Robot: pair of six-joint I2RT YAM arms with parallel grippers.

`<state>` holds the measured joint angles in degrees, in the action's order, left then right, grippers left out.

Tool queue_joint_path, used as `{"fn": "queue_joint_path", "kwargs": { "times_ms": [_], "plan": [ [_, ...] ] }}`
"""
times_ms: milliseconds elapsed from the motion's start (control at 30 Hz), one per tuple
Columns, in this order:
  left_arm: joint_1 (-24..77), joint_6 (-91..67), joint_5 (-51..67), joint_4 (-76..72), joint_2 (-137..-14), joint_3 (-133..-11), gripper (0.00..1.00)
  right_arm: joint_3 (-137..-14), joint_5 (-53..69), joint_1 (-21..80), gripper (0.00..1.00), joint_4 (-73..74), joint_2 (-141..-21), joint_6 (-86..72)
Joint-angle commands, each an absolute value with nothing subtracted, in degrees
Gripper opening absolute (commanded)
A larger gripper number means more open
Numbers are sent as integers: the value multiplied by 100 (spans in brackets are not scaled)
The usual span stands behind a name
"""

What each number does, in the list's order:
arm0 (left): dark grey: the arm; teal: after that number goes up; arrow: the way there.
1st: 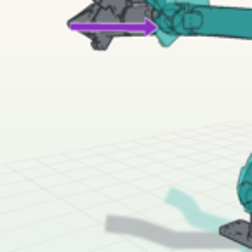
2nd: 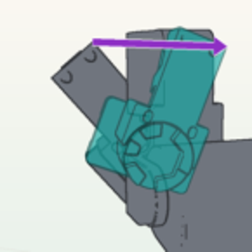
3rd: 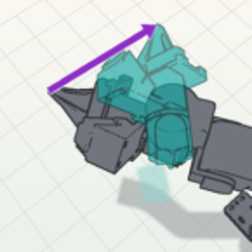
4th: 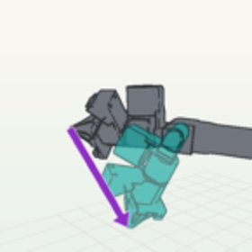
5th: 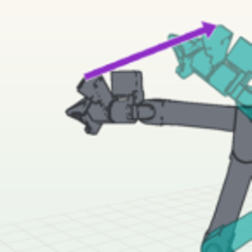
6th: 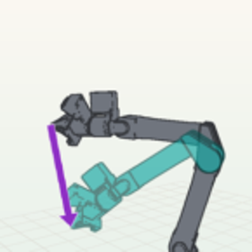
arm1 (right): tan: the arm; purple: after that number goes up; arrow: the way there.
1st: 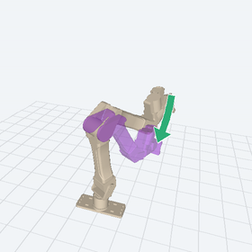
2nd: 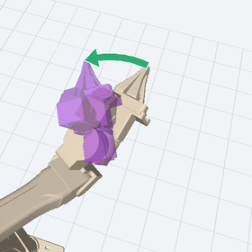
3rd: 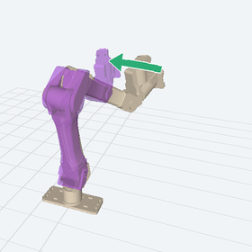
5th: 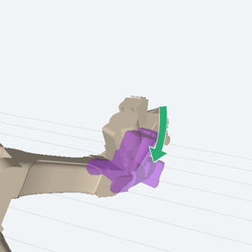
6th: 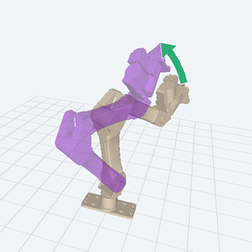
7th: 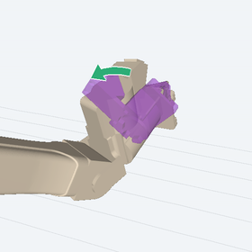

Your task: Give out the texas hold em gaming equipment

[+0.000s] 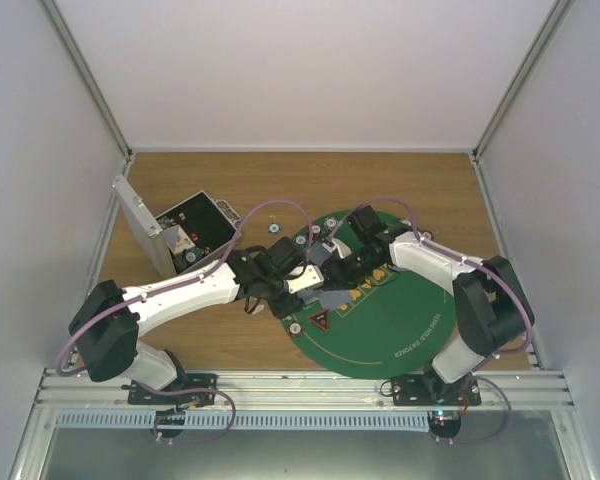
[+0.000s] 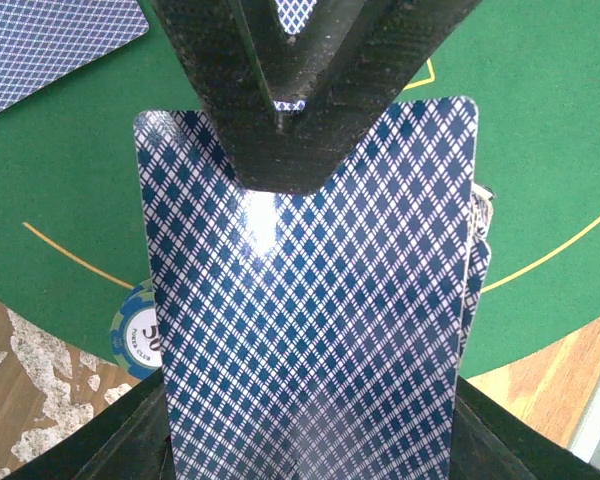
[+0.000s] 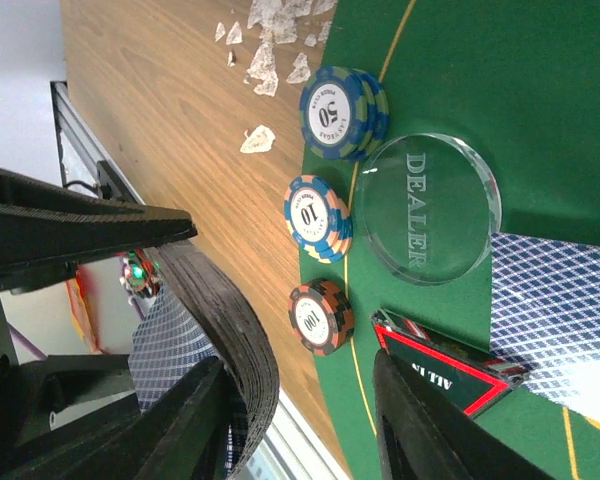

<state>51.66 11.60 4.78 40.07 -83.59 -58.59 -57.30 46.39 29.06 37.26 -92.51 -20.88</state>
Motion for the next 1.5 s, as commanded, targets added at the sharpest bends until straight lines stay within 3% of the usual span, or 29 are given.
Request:
{"fn": "queue_joint_path", "kwargs": {
  "times_ms": [0,433,933,1467],
  "plan": [
    [5177,1196,471,3860,-8156,-5845,58,-5722,4622,2839,37,3851,-9100,-1976],
    [5177,1198,487,3857,-8165,-5841,58,-5714,4860,2755,1,3842,-8905,-1923],
    [5177,1206,447,3863,-8173,-5836,58,-5549,4442,1770,1,3976,-8291,-1906],
    [5168,1218,385,3862,-8222,-5845,58,-4192,3219,1446,1,687,-7708,-4813]
  ]
}}
